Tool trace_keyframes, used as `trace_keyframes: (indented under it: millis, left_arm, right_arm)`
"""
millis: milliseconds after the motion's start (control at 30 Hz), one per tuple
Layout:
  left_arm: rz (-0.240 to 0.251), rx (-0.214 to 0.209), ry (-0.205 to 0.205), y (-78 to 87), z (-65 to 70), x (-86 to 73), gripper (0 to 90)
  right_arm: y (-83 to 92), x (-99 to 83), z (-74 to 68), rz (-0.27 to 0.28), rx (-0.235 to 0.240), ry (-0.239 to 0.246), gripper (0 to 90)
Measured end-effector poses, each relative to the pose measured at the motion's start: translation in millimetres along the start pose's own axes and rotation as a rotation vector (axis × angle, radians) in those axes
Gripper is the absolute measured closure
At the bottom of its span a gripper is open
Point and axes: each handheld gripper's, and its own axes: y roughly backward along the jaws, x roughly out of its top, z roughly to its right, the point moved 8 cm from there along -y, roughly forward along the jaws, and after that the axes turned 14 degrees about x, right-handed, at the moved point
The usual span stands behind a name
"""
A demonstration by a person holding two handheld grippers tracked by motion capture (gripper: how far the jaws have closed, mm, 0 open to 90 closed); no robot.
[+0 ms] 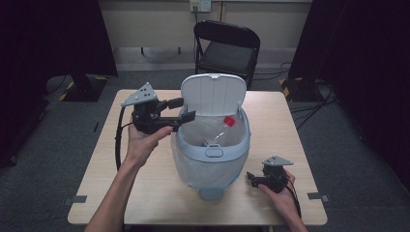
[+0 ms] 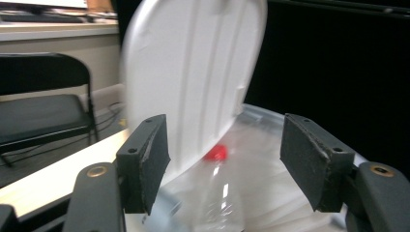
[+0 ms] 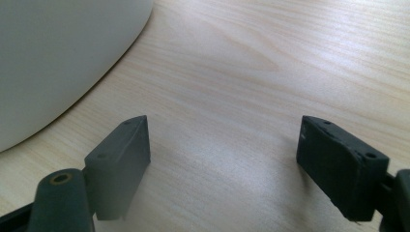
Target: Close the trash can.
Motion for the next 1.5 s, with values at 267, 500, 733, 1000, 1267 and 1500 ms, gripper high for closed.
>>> trace_keyframes:
  millis: [267, 500, 733, 1000, 1267, 1500]
  left_arm:
    - [-0.018, 0.096, 0.028, 9.3, -31.9, -9.8, 32.9]
    - [-0.021, 0.181, 0.058, 11.5, -60.0, -6.3, 31.7]
    - [0.019, 0.211, 0.088, -3.7, -82.1, 16.4, 30.4]
    - [0.033, 0.168, 0.115, -22.5, -81.2, 34.0, 28.1]
    - [0.035, 0.121, 0.098, -23.4, -64.3, 38.5, 33.2]
    - [0.029, 0.042, 0.081, -17.5, -52.8, 35.0, 33.5]
  right_arm:
    - [0.0, 0.0, -0.1, 0.0, 0.0, 0.001, 18.6]
    - [-0.1, 0.0, 0.0, 0.0, -0.001, 0.002, 18.6]
    - [-0.1, 0.3, 0.4, 0.001, -0.003, 0.006, 18.6]
    - [-0.1, 0.0, 0.0, 0.0, -0.001, 0.002, 18.6]
    - [0.0, 0.0, 0.0, 0.0, -0.001, 0.002, 18.6]
    - [-0.1, 0.2, 0.4, 0.001, -0.003, 0.006, 18.6]
